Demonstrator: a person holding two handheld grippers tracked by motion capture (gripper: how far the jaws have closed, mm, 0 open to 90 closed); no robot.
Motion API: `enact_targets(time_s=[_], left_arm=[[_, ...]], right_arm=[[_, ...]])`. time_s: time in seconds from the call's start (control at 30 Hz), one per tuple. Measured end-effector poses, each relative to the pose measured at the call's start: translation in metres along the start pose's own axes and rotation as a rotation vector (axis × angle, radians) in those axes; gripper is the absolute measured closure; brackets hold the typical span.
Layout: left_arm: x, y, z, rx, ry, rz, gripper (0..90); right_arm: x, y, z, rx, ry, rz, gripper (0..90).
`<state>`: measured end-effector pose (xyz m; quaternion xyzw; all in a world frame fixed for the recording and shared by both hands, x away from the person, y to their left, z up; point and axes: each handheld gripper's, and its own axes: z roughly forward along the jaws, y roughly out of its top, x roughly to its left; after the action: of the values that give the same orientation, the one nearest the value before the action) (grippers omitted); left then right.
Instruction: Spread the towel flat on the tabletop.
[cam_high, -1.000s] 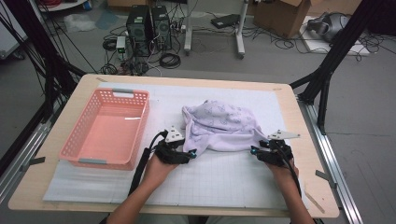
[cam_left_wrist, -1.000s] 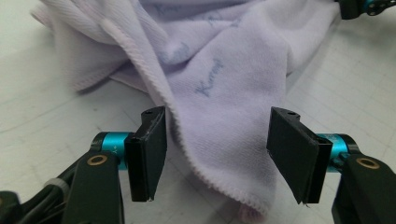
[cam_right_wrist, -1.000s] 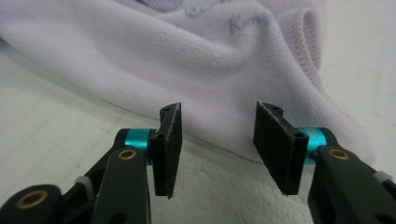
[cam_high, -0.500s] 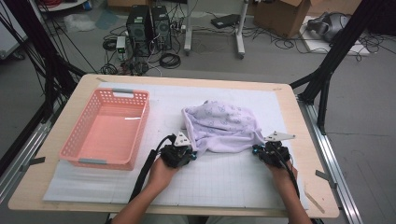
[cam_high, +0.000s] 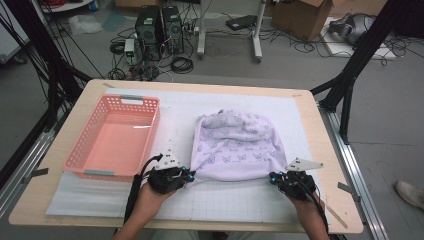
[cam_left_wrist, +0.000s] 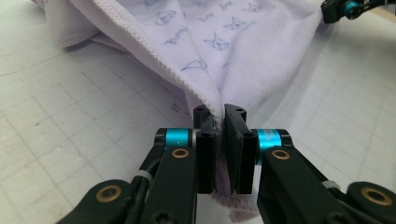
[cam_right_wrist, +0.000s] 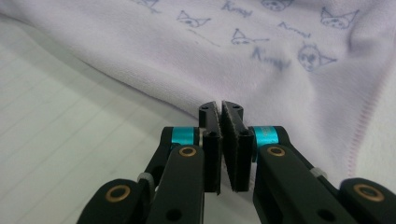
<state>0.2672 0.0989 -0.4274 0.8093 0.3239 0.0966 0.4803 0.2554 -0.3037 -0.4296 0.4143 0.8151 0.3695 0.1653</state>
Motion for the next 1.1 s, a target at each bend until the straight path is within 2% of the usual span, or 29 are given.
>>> enact_targets(time_s=[0.13,0.27,0.57,0.63,0.7,0.73,0.8,0.83,0.93,1.0,1.1], left_arm=[[-0.007,-0.009,-0.012,-0.029,-0.015,-0.027,82.7],[-0.015,-0.018,-0.023,-0.036,-0.019,-0.047,82.6],[-0.045,-0.033,-0.042,-0.039,-0.029,-0.084,82.2],[-0.05,-0.035,-0.044,-0.051,0.0,-0.089,76.4],[-0.052,-0.034,-0.043,-0.057,0.05,-0.101,59.7],[-0.051,-0.032,-0.042,-0.064,0.075,-0.098,53.4],[-0.049,-0.029,-0.041,-0.09,0.105,-0.099,46.4],[-0.047,-0.026,-0.04,-0.094,0.114,-0.091,45.6],[-0.036,-0.021,-0.031,-0.077,0.135,-0.096,45.2],[-0.027,-0.019,-0.023,-0.051,0.143,-0.111,44.7],[-0.018,-0.018,-0.011,-0.019,0.145,-0.121,43.1]], right_arm=[[0.011,-0.007,-0.014,-0.01,0.016,0.006,86.3],[0.022,-0.016,-0.027,-0.006,0.044,0.001,86.3],[0.041,-0.038,-0.058,0.035,0.14,-0.005,86.4],[0.043,-0.044,-0.064,0.032,0.156,-0.007,84.5],[0.041,-0.047,-0.068,0.004,0.112,-0.006,66.2],[0.038,-0.047,-0.069,-0.015,0.094,0.02,60.2],[0.028,-0.046,-0.07,-0.06,0.054,0.06,54.9],[0.023,-0.045,-0.071,-0.075,0.037,0.085,53.1],[0.009,-0.042,-0.063,-0.07,-0.04,0.086,47.3],[0.0,-0.04,-0.051,-0.045,-0.057,0.103,46.4],[-0.007,-0.036,-0.036,-0.04,-0.057,0.106,43.7]])
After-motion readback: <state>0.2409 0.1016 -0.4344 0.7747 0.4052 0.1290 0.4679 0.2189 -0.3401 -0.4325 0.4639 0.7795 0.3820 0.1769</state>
